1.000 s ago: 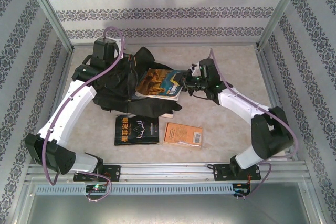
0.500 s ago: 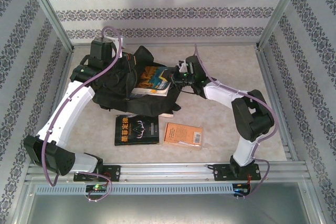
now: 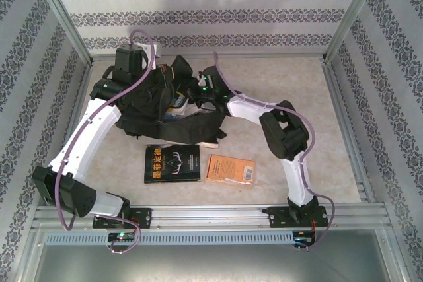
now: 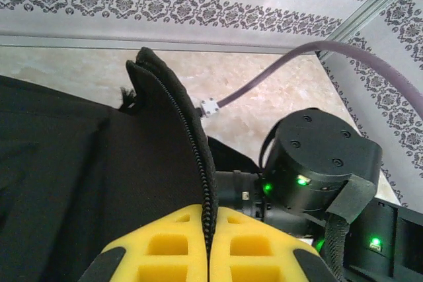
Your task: Pack the student bag
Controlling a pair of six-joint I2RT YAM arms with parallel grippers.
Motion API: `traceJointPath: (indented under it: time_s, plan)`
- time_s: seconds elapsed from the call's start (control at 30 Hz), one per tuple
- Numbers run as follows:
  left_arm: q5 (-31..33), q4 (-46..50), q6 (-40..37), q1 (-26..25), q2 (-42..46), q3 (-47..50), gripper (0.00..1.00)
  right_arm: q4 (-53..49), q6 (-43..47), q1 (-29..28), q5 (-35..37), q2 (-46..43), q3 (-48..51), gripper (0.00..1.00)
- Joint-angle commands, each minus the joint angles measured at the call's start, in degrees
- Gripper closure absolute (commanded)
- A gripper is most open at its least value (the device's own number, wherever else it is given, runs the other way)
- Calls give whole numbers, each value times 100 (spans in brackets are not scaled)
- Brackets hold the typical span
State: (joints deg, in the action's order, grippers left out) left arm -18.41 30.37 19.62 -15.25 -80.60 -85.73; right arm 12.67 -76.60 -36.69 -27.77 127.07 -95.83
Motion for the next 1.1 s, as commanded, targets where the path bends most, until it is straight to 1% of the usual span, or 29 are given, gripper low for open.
traceJointPath:
  time_s: [0.0, 0.07, 0.1, 0.17, 0.2, 0.3, 0.37, 0.47, 0.63, 0.7, 0.8, 0.9, 0.97, 1.03, 1.07]
  plan:
    - [61, -583, 161, 162, -34, -188, 100, -561, 547, -137, 246, 183, -733, 49]
    - [164, -691, 379, 334, -41, -116, 100, -677, 771, -98, 236, 65, -696, 36]
    - [183, -801, 549, 466, -40, -64, 100, -762, 961, -60, 254, -73, -615, 31]
    - [197, -1001, 915, 745, -72, 18, 100, -1055, 1414, 19, 243, -407, -488, 24]
    - [237, -1121, 1137, 911, -86, 75, 100, -1260, 1685, 73, 220, -581, -453, 22]
    - [354, -1417, 1639, 1341, -125, 244, 100, -1803, 2351, 201, 272, -1129, -238, 21]
    - [497, -1588, 1732, 1496, -164, 348, 100, -2120, 2714, 280, 281, -1498, -40, 20]
    - [669, -1560, 1600, 1577, -334, 331, 100, -2664, 3333, 354, 516, -2063, 338, 20]
    - [541, -1633, 1650, 1577, -575, 485, 100, -3081, 3812, 464, 988, -2941, 1357, 21]
    - [413, -1659, 1671, 1577, -646, 548, 100, -3292, 3909, 495, 1068, -3206, 1732, 21]
    - [44, -1556, 1759, 1564, -763, 570, 100, -3947, 4253, 489, 1119, -3492, 2063, 21]
    - [-311, -1469, 1871, 1488, -773, 712, 100, -4588, 4579, 375, 1533, -3794, 2477, 20]
    - [-537, -1361, 1906, 1393, -763, 797, 100, -4864, 4573, 355, 1709, -4045, 2819, 20]
    - [-660, -1254, 1909, 1233, -722, 933, 90, -4940, 4425, 349, 1703, -4349, 3289, 20]
    - [-720, -1240, 1906, 1111, -690, 1038, 81, -4948, 4325, 346, 1652, -4476, 3535, 20]
